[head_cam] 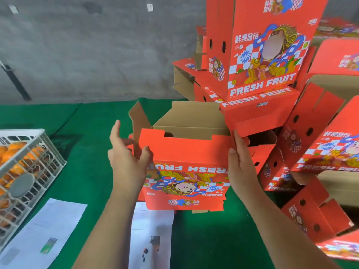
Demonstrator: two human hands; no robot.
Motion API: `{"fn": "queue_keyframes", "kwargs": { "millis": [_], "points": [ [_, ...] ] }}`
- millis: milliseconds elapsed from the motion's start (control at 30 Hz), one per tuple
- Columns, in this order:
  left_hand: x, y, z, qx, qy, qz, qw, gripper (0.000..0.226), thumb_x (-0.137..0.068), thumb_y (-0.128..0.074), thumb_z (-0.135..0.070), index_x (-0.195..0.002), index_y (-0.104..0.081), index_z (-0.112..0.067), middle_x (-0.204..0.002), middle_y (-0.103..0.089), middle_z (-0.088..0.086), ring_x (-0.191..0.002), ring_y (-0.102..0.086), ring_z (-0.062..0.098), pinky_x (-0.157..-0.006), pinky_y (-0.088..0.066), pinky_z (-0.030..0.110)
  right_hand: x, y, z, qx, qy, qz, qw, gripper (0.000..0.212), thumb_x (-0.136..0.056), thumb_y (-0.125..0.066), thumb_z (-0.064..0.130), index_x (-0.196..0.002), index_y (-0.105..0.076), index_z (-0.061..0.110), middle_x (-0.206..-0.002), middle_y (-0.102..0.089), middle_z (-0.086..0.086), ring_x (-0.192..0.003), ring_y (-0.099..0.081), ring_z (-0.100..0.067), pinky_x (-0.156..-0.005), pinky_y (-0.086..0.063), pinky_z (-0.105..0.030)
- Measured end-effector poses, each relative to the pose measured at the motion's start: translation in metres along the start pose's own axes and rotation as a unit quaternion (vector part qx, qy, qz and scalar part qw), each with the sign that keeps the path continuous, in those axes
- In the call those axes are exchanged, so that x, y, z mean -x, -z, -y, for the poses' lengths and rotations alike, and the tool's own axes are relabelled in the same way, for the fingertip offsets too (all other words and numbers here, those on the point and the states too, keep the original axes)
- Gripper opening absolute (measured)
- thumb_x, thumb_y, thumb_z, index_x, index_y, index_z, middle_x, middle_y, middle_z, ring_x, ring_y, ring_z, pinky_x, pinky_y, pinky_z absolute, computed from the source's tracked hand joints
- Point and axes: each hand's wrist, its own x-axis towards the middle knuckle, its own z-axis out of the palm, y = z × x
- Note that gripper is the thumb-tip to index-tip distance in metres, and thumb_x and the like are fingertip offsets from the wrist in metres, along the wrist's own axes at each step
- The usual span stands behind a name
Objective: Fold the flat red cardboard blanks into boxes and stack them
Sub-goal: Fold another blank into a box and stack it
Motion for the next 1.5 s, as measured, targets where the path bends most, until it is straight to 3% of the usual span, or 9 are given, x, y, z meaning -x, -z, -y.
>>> {"fn": "queue_keyframes", "kwargs": {
  "millis": [200,333,500,833,933,1033,1133,1333,1500],
  "points": [
    [-0.003,-0.003,-0.001,-0.141,-0.103,-0.025,0.984,0.058,-0.095,-0.063,-0.006,-0.151,-0.052,-0.018,-0.095,-0.064,0.011,-0.086,-0.049,0.034,-0.08,-0.025,0.035,0.009,0.015,-0.021,0.058,0.045,-0.006,0.997,0.057,-0.103,-0.044,0.024,-0.159,-0.037,0.028,-0.162,-0.037,0.005,-0.15,-0.029,-0.001,-0.12,-0.022,-0.014],
    [0.001,-0.013,-0.006,-0.176,-0.18,-0.028,0.967,0.039,-0.085,-0.06,-0.001,-0.119,-0.071,-0.018,-0.093,-0.063,0.01,-0.088,-0.054,0.036,-0.079,-0.022,0.034,0.014,0.018,-0.03,0.063,0.059,0.019,0.996,0.063,-0.098,-0.052,0.021,-0.158,-0.036,0.03,-0.162,-0.036,0.004,-0.152,-0.029,-0.01,-0.125,-0.026,-0.038],
    [0.007,-0.021,-0.006,-0.072,-0.255,0.135,0.955,0.02,-0.08,-0.063,-0.005,-0.093,-0.073,-0.017,-0.094,-0.06,-0.005,-0.096,-0.054,0.022,-0.089,-0.034,0.038,0.016,0.018,-0.033,0.061,0.029,-0.005,0.998,0.058,-0.097,-0.048,0.017,-0.155,-0.041,0.017,-0.16,-0.04,0.001,-0.151,-0.031,-0.01,-0.126,-0.026,-0.039],
    [-0.049,-0.047,-0.032,-0.381,-0.141,0.271,0.872,0.079,-0.097,-0.043,-0.072,-0.161,-0.002,-0.05,-0.134,-0.067,0.008,-0.111,-0.067,0.036,-0.073,-0.039,0.039,0.019,0.017,-0.031,0.107,0.042,0.026,0.993,0.042,-0.099,-0.054,0.007,-0.136,-0.06,0.025,-0.162,-0.031,0.003,-0.14,-0.022,0.021,-0.105,-0.019,0.002],
    [-0.052,-0.05,-0.03,-0.364,-0.103,0.236,0.895,0.08,-0.097,-0.033,-0.078,-0.164,-0.013,-0.039,-0.127,-0.071,0.012,-0.111,-0.068,0.039,-0.078,-0.047,0.043,0.018,0.022,-0.028,0.076,0.012,0.065,0.995,0.039,-0.093,-0.057,0.032,-0.132,-0.062,0.027,-0.161,-0.029,0.012,-0.145,-0.024,0.013,-0.109,-0.018,-0.003],
    [-0.046,-0.046,-0.026,-0.249,-0.046,0.228,0.94,0.076,-0.092,-0.013,-0.085,-0.109,-0.067,-0.034,-0.103,-0.075,0.005,-0.106,-0.067,0.036,-0.08,-0.046,0.04,0.009,0.024,-0.018,-0.018,-0.081,0.037,0.996,0.04,-0.098,-0.042,0.046,-0.117,-0.072,0.027,-0.147,-0.044,0.014,-0.135,-0.036,0.014,-0.114,-0.029,-0.021],
    [-0.042,-0.041,-0.026,-0.172,-0.011,0.234,0.957,0.096,-0.082,-0.009,-0.096,-0.07,-0.063,-0.018,-0.069,-0.067,-0.002,-0.08,-0.066,0.027,-0.072,-0.048,0.037,-0.01,0.025,-0.011,-0.06,-0.198,-0.03,0.978,0.063,-0.095,-0.028,0.067,-0.096,-0.072,0.022,-0.123,-0.06,0.003,-0.107,-0.052,0.002,-0.089,-0.039,-0.03],
    [-0.02,-0.049,-0.025,-0.359,-0.04,0.233,0.903,0.099,-0.067,-0.06,-0.092,-0.145,-0.038,-0.036,-0.139,-0.035,0.006,-0.13,-0.035,0.033,-0.105,-0.032,0.051,-0.022,0.018,-0.007,0.098,-0.177,0.089,0.975,0.09,-0.077,-0.081,0.057,-0.149,-0.033,0.033,-0.141,-0.04,-0.001,-0.127,-0.049,-0.02,-0.108,-0.044,-0.044],
    [-0.017,-0.063,-0.033,-0.39,0.023,0.291,0.873,0.087,-0.075,-0.075,-0.072,-0.139,-0.041,-0.024,-0.14,-0.036,0.009,-0.127,-0.047,0.04,-0.088,-0.047,0.052,-0.026,0.017,-0.004,0.303,-0.195,0.138,0.923,0.11,-0.076,-0.072,0.072,-0.156,-0.008,0.033,-0.152,-0.038,-0.01,-0.132,-0.053,-0.038,-0.104,-0.047,-0.057]
  ]
}}
